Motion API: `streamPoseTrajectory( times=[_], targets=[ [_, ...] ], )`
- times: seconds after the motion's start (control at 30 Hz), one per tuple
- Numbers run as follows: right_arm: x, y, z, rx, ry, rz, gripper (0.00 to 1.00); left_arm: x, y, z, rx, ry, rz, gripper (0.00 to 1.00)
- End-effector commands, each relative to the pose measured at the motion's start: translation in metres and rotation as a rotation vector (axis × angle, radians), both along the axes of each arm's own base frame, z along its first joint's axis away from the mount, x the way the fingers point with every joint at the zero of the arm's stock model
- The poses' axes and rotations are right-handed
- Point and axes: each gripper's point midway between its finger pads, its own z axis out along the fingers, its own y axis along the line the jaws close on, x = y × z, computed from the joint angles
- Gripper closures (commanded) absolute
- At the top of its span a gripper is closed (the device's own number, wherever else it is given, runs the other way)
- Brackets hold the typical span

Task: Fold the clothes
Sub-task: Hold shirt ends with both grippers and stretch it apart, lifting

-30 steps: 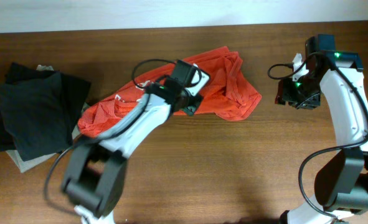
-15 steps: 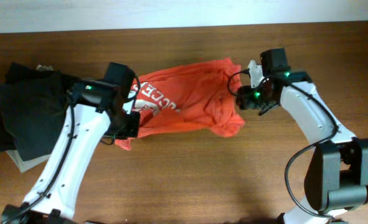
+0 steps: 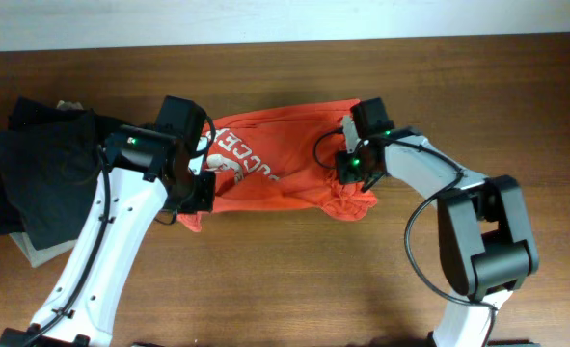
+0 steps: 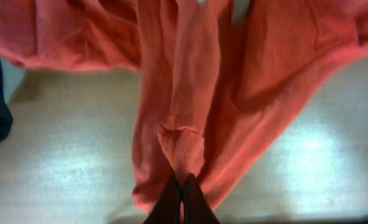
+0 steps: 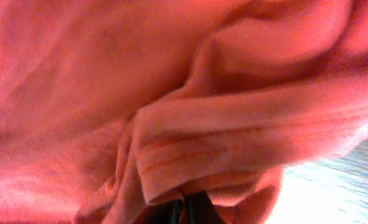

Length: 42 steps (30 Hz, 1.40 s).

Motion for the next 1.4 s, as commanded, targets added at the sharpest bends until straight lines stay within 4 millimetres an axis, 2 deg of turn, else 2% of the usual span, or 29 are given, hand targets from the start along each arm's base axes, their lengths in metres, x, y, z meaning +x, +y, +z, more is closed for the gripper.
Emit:
streamPoseTrajectory(
  times=[0.0,0.07,0.1,0.13,0.17,0.2,0.23,0.27,0.33,0.4,0.47,0.57,0.6,0.67,0.73,0.8,0.87,0.93,1.0,1.13,1.23,1.3,1.37],
  targets=[
    [0.067,-0.062,0.074,-0.056,-0.181,-0.177,0.96,0.022,0.016,0.014,0.087,-0.137,0.034,1.0],
    [0.103,-0.104,0.14,-0.051,-0.303,-0.269,0.96,0.04,0.025,0.022,0.142,-0.223,0.056,1.0],
    [0.12,-0.133,0.186,-0.035,-0.393,-0.325,0.93,0.052,0.025,0.026,0.142,-0.276,0.065,1.0],
    [0.121,-0.147,0.21,-0.01,-0.418,-0.342,0.78,0.062,0.022,0.031,0.128,-0.321,0.07,1.0],
    [0.118,-0.152,0.212,0.004,-0.404,-0.349,0.49,0.067,0.02,0.033,0.12,-0.345,0.072,1.0],
    [0.11,-0.155,0.207,0.009,-0.361,-0.354,0.26,0.071,0.019,0.035,0.114,-0.364,0.074,1.0],
    [0.09,-0.154,0.185,-0.008,-0.251,-0.342,0.13,0.075,0.017,0.037,0.104,-0.38,0.075,1.0],
    [0.074,-0.15,0.167,-0.022,-0.16,-0.317,0.1,0.076,0.016,0.037,0.1,-0.384,0.075,1.0],
    [0.055,-0.145,0.142,-0.035,-0.051,-0.308,0.1,0.076,0.017,0.037,0.101,-0.382,0.074,1.0],
    [0.032,-0.138,0.108,-0.039,0.056,-0.296,0.11,0.073,0.017,0.036,0.104,-0.372,0.073,1.0],
    [0.017,-0.129,0.087,-0.027,0.118,-0.282,0.11,0.068,0.019,0.033,0.111,-0.348,0.071,1.0],
    [0.018,-0.118,0.073,-0.009,0.115,-0.271,0.14,0.054,0.016,0.036,0.081,-0.317,0.057,1.0],
    [0.025,-0.112,0.074,0.007,0.086,-0.26,0.16,0.047,0.009,0.047,0.025,-0.339,0.044,1.0],
    [0.037,-0.102,0.078,0.032,0.036,-0.239,0.29,0.027,0.005,0.087,-0.057,-0.451,0.034,1.0],
    [0.043,-0.093,0.077,0.053,0.023,-0.254,0.3,0.002,0.015,0.13,-0.088,-0.601,0.044,1.0],
    [0.042,-0.088,0.074,0.064,0.043,-0.286,0.3,-0.013,0.023,0.148,-0.085,-0.667,0.058,1.0],
    [0.036,-0.062,0.075,0.14,0.087,-0.296,0.29,-0.035,0.039,0.162,-0.045,-0.722,0.09,1.0],
    [0.029,-0.035,0.077,0.203,0.122,-0.263,0.29,-0.042,0.043,0.161,-0.033,-0.713,0.094,1.0],
    [0.028,-0.02,0.074,0.209,0.138,-0.275,0.28,-0.042,0.043,0.157,-0.028,-0.695,0.092,1.0],
    [0.015,0.005,0.049,0.21,0.249,-0.326,0.29,-0.039,0.042,0.146,-0.012,-0.643,0.087,1.0],
    [0.012,0.014,0.035,0.203,0.286,-0.336,0.31,-0.036,0.041,0.142,-0.007,-0.625,0.086,1.0],
    [0.017,0.016,0.026,0.203,0.282,-0.344,0.41,-0.036,0.041,0.142,-0.007,-0.625,0.086,1.0],
    [0.017,0.016,0.016,0.195,0.297,-0.349,0.42,-0.036,0.041,0.142,-0.007,-0.625,0.086,1.0]
  ],
)
